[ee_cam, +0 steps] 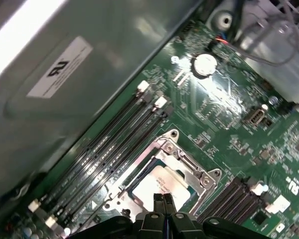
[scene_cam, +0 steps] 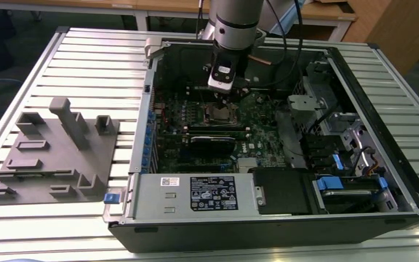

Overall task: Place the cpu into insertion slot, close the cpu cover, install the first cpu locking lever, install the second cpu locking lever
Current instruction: 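Close the cpu cover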

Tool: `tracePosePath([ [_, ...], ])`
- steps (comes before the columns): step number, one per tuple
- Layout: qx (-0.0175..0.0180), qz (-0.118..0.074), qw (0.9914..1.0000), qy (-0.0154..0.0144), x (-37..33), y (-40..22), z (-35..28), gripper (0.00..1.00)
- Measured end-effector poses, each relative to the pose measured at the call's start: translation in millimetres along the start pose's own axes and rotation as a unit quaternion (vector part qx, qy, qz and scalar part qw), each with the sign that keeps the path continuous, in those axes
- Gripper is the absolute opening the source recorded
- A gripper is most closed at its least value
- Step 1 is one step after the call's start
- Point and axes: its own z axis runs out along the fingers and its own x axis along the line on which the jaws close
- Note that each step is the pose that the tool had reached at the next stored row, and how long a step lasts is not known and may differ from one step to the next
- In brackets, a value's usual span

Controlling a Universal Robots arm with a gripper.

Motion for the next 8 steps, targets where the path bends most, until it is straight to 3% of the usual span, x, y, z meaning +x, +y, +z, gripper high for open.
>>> tracePosePath([
  [4,-0.0003,-0.037,0.99933,-0.0004,0.0,0.0,0.2,0.11],
  [8,-0.0005,-0.073,0.99736,-0.0008,0.0,0.0,0.4,0.11],
])
